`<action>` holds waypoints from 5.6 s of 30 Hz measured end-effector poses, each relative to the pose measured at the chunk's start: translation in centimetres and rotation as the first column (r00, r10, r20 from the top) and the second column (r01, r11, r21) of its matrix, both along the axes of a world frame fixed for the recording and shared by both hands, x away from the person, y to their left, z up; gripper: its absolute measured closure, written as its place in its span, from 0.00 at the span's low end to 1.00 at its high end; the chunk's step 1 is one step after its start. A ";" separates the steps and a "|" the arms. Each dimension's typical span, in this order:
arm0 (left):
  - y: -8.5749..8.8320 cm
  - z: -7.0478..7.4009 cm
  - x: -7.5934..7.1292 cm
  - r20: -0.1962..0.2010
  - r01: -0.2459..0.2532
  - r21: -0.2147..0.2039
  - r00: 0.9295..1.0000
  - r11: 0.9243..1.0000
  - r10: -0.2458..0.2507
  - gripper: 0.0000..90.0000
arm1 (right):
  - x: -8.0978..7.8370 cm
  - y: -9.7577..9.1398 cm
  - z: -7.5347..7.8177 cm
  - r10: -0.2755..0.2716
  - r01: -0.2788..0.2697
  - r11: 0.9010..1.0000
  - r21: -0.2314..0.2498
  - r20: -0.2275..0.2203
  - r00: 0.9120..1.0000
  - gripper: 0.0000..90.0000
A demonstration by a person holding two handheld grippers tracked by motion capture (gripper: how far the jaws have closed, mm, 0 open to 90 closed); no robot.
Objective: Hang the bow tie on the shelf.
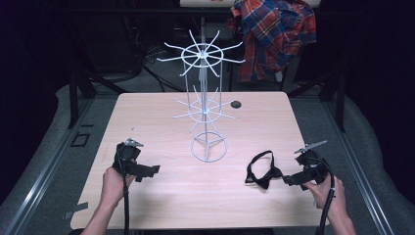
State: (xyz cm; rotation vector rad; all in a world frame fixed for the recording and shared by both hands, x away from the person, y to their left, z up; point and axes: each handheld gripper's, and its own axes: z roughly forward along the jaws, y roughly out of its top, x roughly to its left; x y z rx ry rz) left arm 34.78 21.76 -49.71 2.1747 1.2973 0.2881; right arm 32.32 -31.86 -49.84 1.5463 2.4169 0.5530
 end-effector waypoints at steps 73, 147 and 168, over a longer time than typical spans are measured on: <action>0.1 -0.4 -0.4 -0.018 0.006 0.023 1.000 1.000 -0.006 0.00 | 4.2 3.3 -4.3 -0.106 0.118 0.988 0.100 -0.120 0.987 0.39; 0.0 -0.4 -0.3 -0.025 0.011 0.042 1.000 0.999 -0.010 0.02 | 3.5 5.4 -0.7 -0.011 -0.001 0.992 0.124 0.096 0.995 0.87; 0.0 -0.3 -0.3 -0.018 0.016 0.040 1.000 0.999 -0.015 0.02 | 2.3 6.9 2.0 0.055 -0.085 0.983 0.163 0.181 0.982 0.87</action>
